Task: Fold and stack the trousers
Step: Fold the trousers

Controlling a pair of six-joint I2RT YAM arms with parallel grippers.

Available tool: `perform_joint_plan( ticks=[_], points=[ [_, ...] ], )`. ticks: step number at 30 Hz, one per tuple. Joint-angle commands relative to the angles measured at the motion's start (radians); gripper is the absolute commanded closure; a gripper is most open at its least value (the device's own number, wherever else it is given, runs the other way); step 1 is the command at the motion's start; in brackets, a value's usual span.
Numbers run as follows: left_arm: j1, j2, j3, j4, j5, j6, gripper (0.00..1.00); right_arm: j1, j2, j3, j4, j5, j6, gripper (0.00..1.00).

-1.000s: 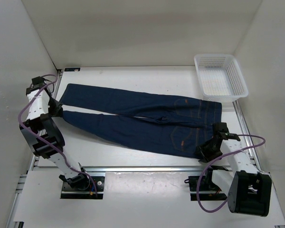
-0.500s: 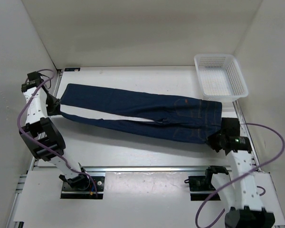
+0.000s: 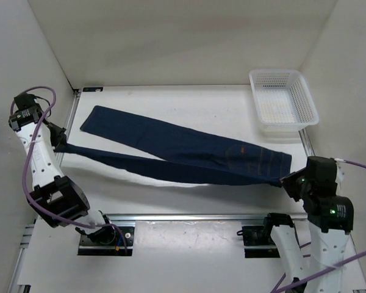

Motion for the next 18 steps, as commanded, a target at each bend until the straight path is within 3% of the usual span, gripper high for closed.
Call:
perform_joint_plan(
  ticks=[1, 6, 9, 18],
  points=[
    [0.020, -0.080, -0.009, 0.044, -0.056, 0.028, 0.90, -0.001, -0.010, 0.101, -0.151, 0.141, -0.032, 1.00],
    [0.020, -0.101, -0.023, 0.055, -0.010, 0.041, 0.90, -0.001, -0.019, 0.164, -0.168, 0.164, -0.065, 1.00],
    [-0.041, -0.080, 0.017, 0.078, -0.010, 0.060, 0.90, -0.001, 0.016, 0.153, -0.125, 0.178, -0.109, 1.00],
    [-0.138, 0.222, 0.267, 0.061, -0.099, 0.070, 0.90, -0.001, 0.220, 0.106, 0.137, 0.224, -0.180, 1.00]
  ],
)
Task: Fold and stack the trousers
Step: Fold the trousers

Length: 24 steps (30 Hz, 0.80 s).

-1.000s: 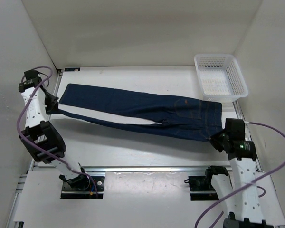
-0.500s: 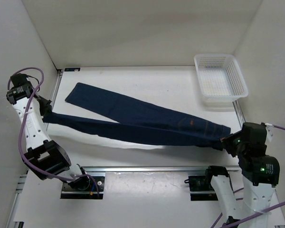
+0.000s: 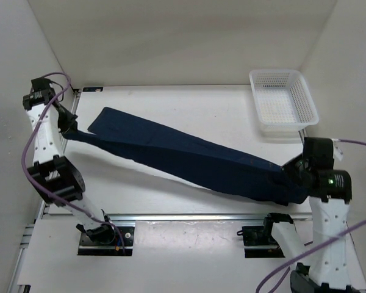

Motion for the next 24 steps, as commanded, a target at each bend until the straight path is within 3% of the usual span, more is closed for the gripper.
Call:
perform_joint_plan(
  ticks=[1, 13, 21, 24],
  points=[
    [-0.020, 0.118, 0.125, 0.067, -0.130, 0.027, 0.90, -0.006, 0.086, -0.002, 0.140, 0.155, -0.073, 1.00],
    [-0.105, 0.477, 0.497, 0.007, -0.175, -0.025, 0.90, -0.006, 0.359, -0.002, 0.283, 0.194, -0.104, 1.00],
    [-0.114, 0.596, 0.599, -0.002, -0.190, -0.025, 0.90, -0.006, 0.494, 0.016, 0.357, 0.212, -0.104, 1.00],
    [-0.114, 0.631, 0.622, 0.032, -0.170, -0.034, 0.77, -0.006, 0.547, 0.036, 0.368, 0.212, -0.104, 1.00]
  ],
)
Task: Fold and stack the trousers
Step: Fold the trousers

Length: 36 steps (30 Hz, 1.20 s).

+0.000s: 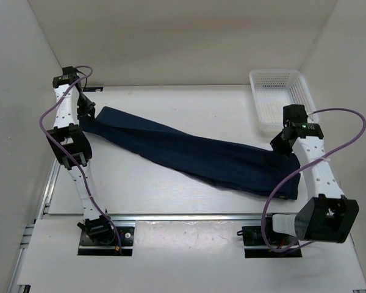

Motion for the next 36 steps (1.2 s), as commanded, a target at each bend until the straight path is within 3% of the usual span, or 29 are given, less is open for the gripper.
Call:
perform_joint_plan(
  ticks=[1, 3, 4, 7, 8, 9, 11, 13, 14, 16, 18, 20, 21, 22, 23, 25, 27, 29, 30, 31, 34, 36],
  points=[
    [0.025, 0.020, 0.087, 0.114, -0.120, 0.015, 0.71, -0.021, 0.038, 0.045, 0.021, 0.177, -0.048, 1.00],
    [0.016, 0.069, 0.163, 0.126, -0.088, 0.026, 0.52, -0.021, 0.069, 0.058, 0.043, 0.203, -0.028, 1.00],
    [0.016, 0.083, 0.187, 0.142, -0.053, 0.036, 0.29, -0.021, 0.078, 0.058, 0.056, 0.223, -0.028, 1.00],
    [-0.023, 0.135, 0.288, 0.203, 0.027, 0.055, 0.06, -0.044, 0.136, 0.073, 0.100, 0.241, -0.008, 0.99],
    [-0.041, 0.147, 0.355, 0.212, 0.044, 0.055, 0.01, -0.044, 0.184, 0.087, 0.100, 0.228, -0.018, 0.93],
    [-0.050, 0.147, 0.369, 0.212, 0.044, 0.064, 0.01, -0.044, 0.210, 0.132, 0.109, 0.206, -0.066, 0.66],
    [-0.059, 0.118, 0.354, 0.238, 0.044, 0.073, 0.01, -0.044, 0.282, 0.183, 0.071, 0.162, -0.077, 0.32],
    [-0.070, 0.072, 0.285, 0.249, 0.055, 0.082, 0.01, -0.018, 0.282, 0.194, 0.062, 0.171, -0.090, 0.11],
    [-0.070, 0.060, 0.267, 0.249, 0.064, 0.098, 0.01, -0.008, 0.273, 0.181, 0.062, 0.171, -0.090, 0.09],
    [-0.070, 0.037, 0.205, 0.249, 0.064, 0.118, 0.04, -0.008, 0.243, 0.162, 0.062, 0.180, -0.090, 0.09],
    [-0.070, 0.006, 0.134, 0.240, 0.054, 0.142, 0.14, -0.008, 0.215, 0.147, 0.062, 0.191, -0.090, 0.09],
    [-0.070, -0.040, 0.061, 0.226, 0.026, 0.142, 0.48, -0.008, 0.195, 0.138, 0.050, 0.191, -0.090, 0.14],
    [-0.070, -0.061, -0.027, 0.217, -0.017, 0.142, 0.64, -0.008, 0.169, 0.125, 0.039, 0.191, -0.090, 0.21],
    [-0.070, -0.083, -0.074, 0.217, -0.043, 0.132, 0.76, -0.008, 0.154, 0.116, 0.039, 0.182, -0.090, 0.36],
    [-0.070, -0.125, -0.120, 0.208, -0.063, 0.131, 0.80, -0.008, 0.138, 0.107, 0.039, 0.169, -0.090, 0.44],
    [-0.044, -0.152, -0.225, 0.226, -0.072, 0.131, 0.77, -0.008, 0.088, 0.069, 0.039, 0.107, -0.120, 0.62],
    [-0.006, -0.143, -0.240, 0.226, -0.025, 0.131, 0.68, -0.008, 0.063, 0.044, 0.053, 0.047, -0.140, 0.67],
    [-0.006, -0.096, -0.191, 0.226, -0.014, 0.157, 0.67, 0.001, 0.051, 0.016, 0.053, 0.022, -0.151, 0.71],
    [-0.016, -0.066, -0.153, 0.216, -0.003, 0.167, 0.73, 0.001, 0.051, 0.016, 0.053, 0.022, -0.151, 0.71],
    [-0.026, -0.033, -0.038, 0.193, -0.018, 0.167, 0.90, 0.001, 0.051, 0.004, 0.053, 0.013, -0.151, 0.71],
    [-0.059, 0.154, 0.220, 0.096, -0.062, 0.147, 0.90, 0.001, 0.041, -0.005, 0.062, 0.013, -0.151, 0.71],
    [-0.059, 0.202, 0.306, 0.077, -0.046, 0.109, 0.81, 0.001, 0.041, -0.005, 0.062, 0.013, -0.151, 0.71]
  ],
)
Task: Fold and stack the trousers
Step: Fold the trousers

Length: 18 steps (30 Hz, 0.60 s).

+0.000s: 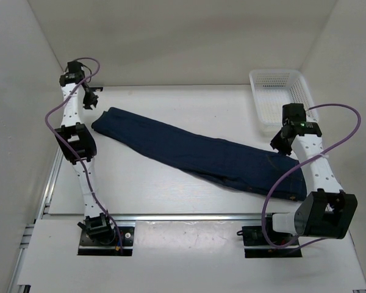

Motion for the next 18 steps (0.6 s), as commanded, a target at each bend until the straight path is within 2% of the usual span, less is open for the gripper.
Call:
perform_joint_plan(
  ticks=[1, 3, 5, 11, 18],
  points=[
    [-0.032, 0.060, 0.114, -0.047, 0.013, -0.049, 0.66, 0.005, -0.014, -0.001, 0.006, -0.018, -0.022, 0.71],
    [-0.032, 0.084, 0.091, 0.011, 0.077, -0.072, 0.49, 0.005, -0.005, 0.008, 0.006, -0.018, -0.022, 0.71],
    [-0.032, 0.127, 0.091, 0.032, 0.117, -0.086, 0.40, 0.005, 0.004, 0.008, 0.006, -0.018, -0.022, 0.71],
    [-0.098, 0.208, 0.178, 0.101, 0.158, -0.117, 0.44, 0.005, 0.070, 0.028, -0.003, -0.018, -0.022, 0.71],
    [-0.127, 0.218, 0.142, 0.110, 0.124, -0.135, 0.45, 0.005, 0.115, 0.057, -0.003, -0.008, -0.041, 0.71]
  ],
)
